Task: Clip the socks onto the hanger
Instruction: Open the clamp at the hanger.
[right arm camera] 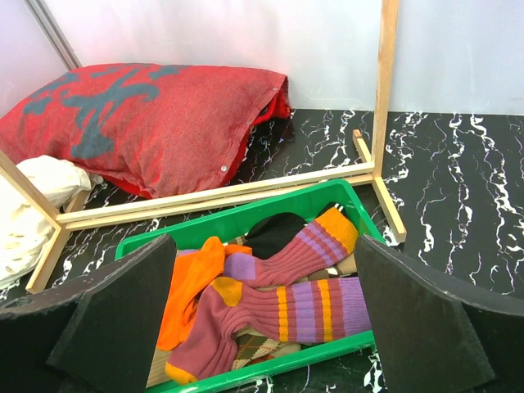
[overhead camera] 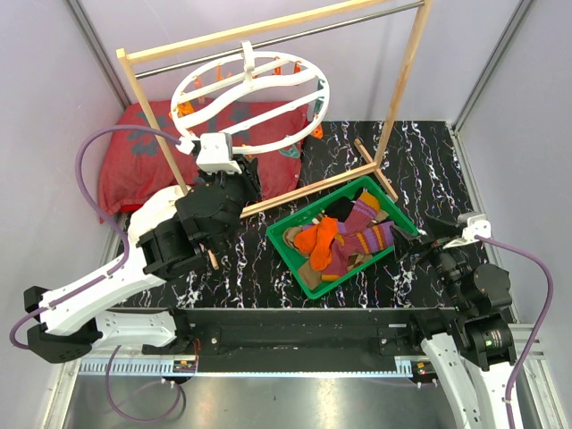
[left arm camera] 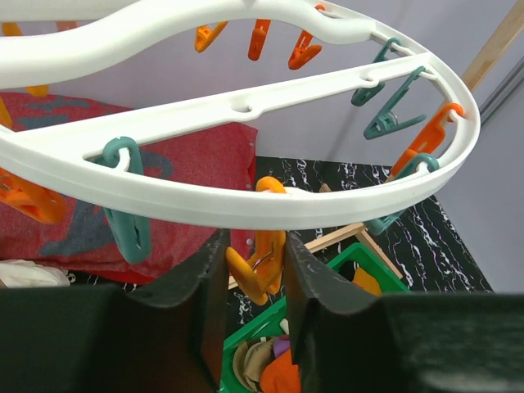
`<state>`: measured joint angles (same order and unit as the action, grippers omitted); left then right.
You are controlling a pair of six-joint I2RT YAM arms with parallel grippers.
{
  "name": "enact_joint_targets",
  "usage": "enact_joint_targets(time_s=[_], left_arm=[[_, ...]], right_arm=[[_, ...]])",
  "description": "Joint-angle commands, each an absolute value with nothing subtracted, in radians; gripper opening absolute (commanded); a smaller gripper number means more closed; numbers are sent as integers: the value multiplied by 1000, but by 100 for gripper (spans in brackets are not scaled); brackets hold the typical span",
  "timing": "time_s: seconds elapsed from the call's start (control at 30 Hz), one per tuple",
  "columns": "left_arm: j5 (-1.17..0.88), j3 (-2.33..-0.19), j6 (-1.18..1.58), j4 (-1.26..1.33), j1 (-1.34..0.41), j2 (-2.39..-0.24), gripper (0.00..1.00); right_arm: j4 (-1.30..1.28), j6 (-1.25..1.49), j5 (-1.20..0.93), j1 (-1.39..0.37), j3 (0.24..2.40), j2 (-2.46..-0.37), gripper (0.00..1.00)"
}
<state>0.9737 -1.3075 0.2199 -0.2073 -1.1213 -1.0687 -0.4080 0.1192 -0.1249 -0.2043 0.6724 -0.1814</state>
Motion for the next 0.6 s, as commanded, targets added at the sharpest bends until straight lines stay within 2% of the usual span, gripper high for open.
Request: enact_joint_targets(time_s=[0.0,0.2,0.43,0.57], left_arm=[[951,-1355,229,-156,-1126,-1048,26],[947,-1353,215,-173,-1126,-1052,20],[839,-1253,167,-112,-1109,-996,0],[686,-1169,225,-95,-1036,-934,0]], right_arm=[[-364,106,-159,-215,673,-189,100],[-374,144,-199,-215,684,-231,100],[-465,251,-287,-215,741,-385,100],[-471,330,-363,-215,746,-465,100]])
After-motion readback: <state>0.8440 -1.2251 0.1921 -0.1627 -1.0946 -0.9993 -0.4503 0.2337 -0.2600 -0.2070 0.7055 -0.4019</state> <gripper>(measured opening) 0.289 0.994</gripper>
